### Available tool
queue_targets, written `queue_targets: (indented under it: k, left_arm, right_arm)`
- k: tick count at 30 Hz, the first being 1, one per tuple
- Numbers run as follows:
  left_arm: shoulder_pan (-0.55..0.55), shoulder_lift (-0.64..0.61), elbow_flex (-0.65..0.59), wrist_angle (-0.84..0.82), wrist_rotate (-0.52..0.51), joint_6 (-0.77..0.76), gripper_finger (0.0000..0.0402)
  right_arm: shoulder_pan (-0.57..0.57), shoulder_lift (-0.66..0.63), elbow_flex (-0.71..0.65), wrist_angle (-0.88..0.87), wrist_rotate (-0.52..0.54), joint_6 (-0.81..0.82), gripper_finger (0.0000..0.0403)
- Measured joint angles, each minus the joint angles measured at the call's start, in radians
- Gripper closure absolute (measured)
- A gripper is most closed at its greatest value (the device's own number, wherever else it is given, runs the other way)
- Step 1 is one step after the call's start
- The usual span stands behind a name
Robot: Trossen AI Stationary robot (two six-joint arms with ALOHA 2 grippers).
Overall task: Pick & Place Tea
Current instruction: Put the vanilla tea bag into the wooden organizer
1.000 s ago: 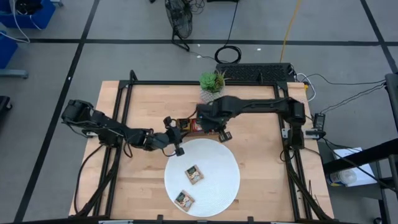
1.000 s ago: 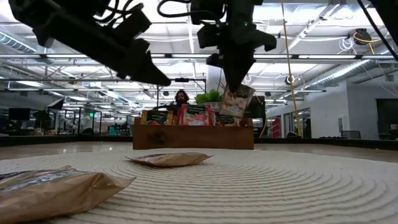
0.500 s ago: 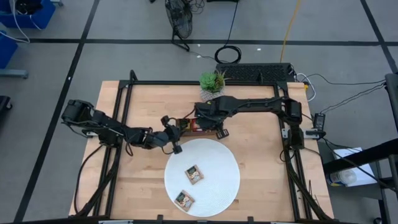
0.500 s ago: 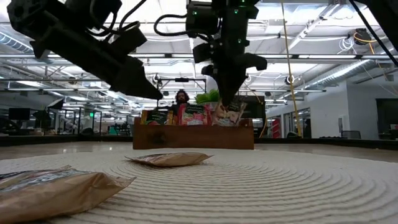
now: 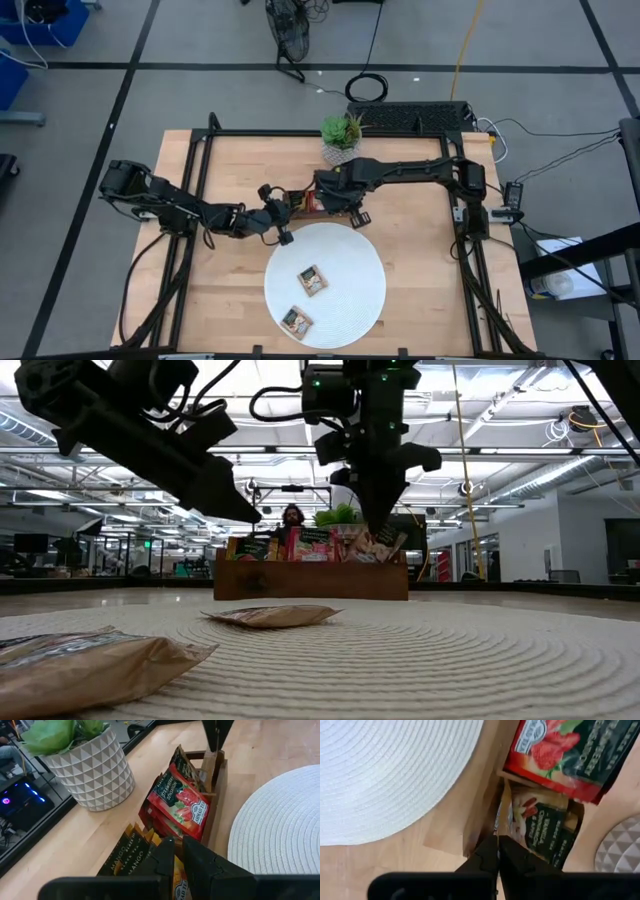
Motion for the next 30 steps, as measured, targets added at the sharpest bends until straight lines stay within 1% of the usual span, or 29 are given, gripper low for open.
queue_targets:
  k: [3,7,15,20,24,30]
  left_arm:
    - [0.0,0.0,0.0,0.0,0.0,-0.001,0.0357]
    - [0.0,0.0,0.0,0.005,0.0,-0.003,0.0357]
    - [0.0,0.0,0.0,0.014,0.0,-0.003,0.0357]
    - [0.0,0.0,0.0,0.014,0.0,-0.003,0.0357]
    - [0.0,0.0,0.0,0.012,0.0,-0.007,0.0357]
    - [0.0,0.0,0.0,0.011,0.0,-0.008,0.0357]
  right_arm:
    - [-0.001,0.0,0.0,-0.025,0.008,0.014,0.0403]
    - [-0.001,0.0,0.0,-0.012,0.031,0.014,0.0403]
    - [-0.003,0.017,-0.002,0.055,0.027,0.009,0.0403]
    - [-0.003,0.037,-0.028,0.117,0.035,0.02,0.0403]
    - [0.001,0.033,-0.047,0.178,0.103,0.05,0.0403]
    - [0.029,0.017,-0.049,0.205,0.18,0.067,0.0395]
